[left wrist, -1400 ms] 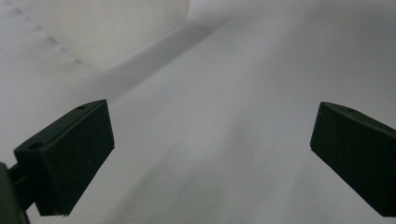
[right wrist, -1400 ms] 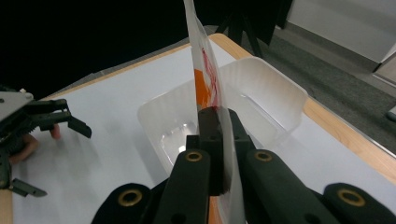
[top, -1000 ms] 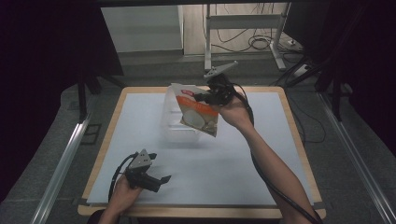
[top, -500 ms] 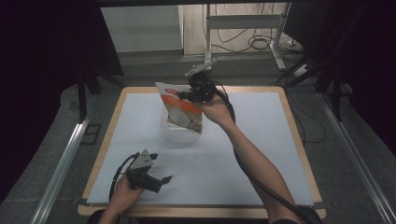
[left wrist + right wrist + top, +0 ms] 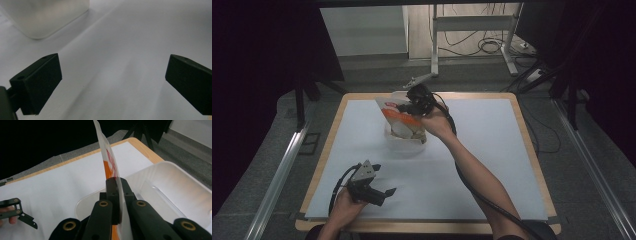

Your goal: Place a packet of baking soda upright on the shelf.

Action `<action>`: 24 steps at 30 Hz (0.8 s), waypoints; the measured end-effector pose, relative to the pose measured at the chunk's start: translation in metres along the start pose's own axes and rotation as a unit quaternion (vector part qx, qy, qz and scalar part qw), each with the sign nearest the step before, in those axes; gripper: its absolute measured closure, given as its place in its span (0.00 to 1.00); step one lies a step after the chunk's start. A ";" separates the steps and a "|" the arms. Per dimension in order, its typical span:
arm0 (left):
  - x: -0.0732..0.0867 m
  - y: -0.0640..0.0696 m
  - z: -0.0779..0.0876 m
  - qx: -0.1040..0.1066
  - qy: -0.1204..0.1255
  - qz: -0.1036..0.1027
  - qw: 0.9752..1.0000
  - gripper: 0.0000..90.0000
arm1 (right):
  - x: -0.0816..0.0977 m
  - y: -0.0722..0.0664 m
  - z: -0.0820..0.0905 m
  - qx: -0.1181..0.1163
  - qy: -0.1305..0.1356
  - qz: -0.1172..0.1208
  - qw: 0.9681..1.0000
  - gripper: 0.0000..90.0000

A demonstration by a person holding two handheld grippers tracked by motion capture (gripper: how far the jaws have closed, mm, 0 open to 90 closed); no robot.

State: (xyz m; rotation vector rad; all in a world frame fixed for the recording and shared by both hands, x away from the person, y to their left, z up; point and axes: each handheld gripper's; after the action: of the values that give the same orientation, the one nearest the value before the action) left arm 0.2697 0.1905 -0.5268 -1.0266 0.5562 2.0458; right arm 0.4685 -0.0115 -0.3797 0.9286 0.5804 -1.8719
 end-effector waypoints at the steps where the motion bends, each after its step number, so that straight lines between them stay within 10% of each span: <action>1: 0.000 0.000 0.000 0.000 0.000 0.000 1.000 0.01 | 0.002 0.000 -0.001 0.000 -0.001 0.000 1.000 0.99; 24: 0.000 0.001 -0.002 -0.010 -0.010 0.000 1.000 0.02 | 0.042 0.016 -0.001 0.014 -0.023 -0.015 1.000 0.79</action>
State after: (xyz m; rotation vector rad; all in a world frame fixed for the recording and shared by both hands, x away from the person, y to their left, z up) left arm 0.2698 0.1889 -0.5282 -1.0172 0.5255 2.0634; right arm 0.4713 -0.0405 -0.4135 0.8973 0.5432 -1.9280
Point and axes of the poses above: each handheld gripper's, and its own axes: z roughly backward along the jaws, x roughly out of its underside, y roughly to its right, and after that the axes turned 2 degrees about x, right-handed
